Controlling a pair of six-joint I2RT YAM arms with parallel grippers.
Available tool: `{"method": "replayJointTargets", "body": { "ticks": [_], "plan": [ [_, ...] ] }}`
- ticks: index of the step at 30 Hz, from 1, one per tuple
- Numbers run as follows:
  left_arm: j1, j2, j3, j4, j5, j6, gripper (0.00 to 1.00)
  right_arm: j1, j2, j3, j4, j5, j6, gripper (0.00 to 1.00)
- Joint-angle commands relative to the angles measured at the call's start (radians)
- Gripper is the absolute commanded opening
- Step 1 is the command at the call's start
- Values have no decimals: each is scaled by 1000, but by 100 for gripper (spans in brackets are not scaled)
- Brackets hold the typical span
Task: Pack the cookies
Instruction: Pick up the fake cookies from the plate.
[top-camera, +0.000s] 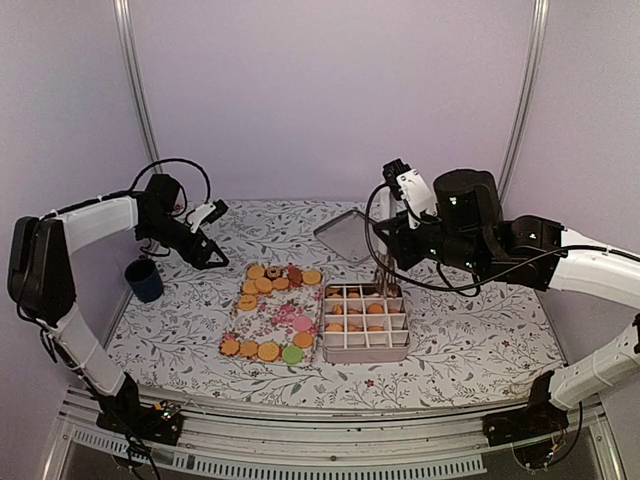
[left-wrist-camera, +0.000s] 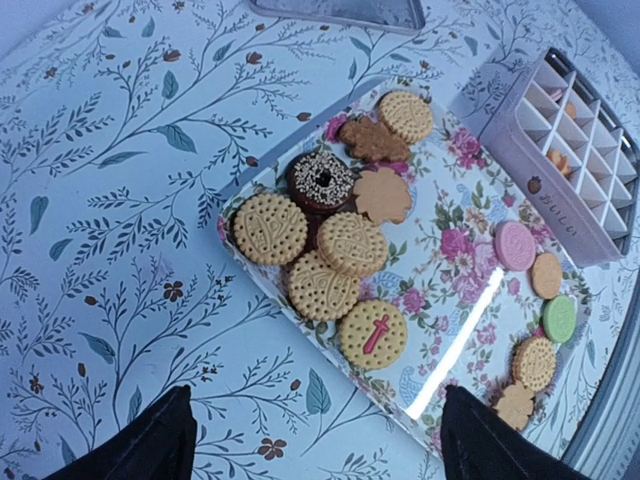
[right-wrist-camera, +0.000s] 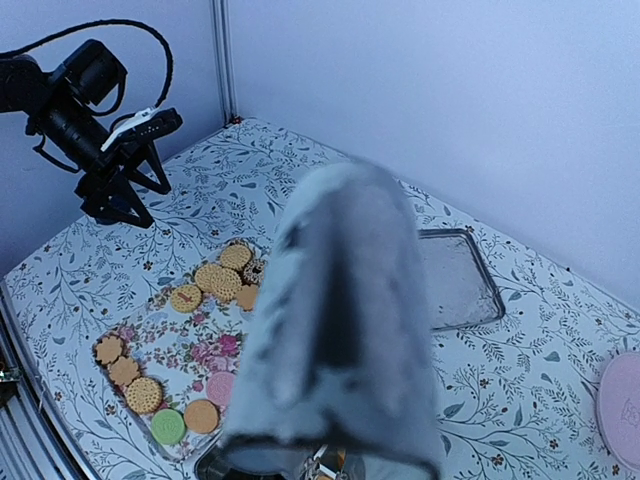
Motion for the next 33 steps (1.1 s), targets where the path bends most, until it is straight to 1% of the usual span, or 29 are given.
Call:
{"method": "replayJointTargets", "body": {
  "ticks": [1,6,10,12,14,18,21,25,29,33],
  "plan": [
    [9,25,46,-39,18,17,84,-5,88,42,100,-83,-20,6],
    [19,17,46,-68,22,10,84,-2,252,123,254,-234,-49,11],
    [48,-20,13,-74,29,10,84,25,363,149,406,-292,-84,24],
    [65,-37,-1,-82,28,11,84,33,428,187,431,-307,-91,28],
    [74,-59,-21,-89,22,16,85,37,495,217,443,-307,-91,30],
    [84,-108,-53,-91,0,31,86,37,553,221,513,-301,-124,31],
    [87,-133,-66,-97,-7,33,86,37,594,228,532,-278,-135,32],
    [88,-153,-77,-101,-20,32,86,37,622,208,547,-238,-137,32],
    [88,-166,-84,-101,-24,29,86,37,627,164,576,-228,-136,36],
    [88,-175,-83,-102,-25,22,86,37,638,138,599,-223,-125,37]
  ]
}}
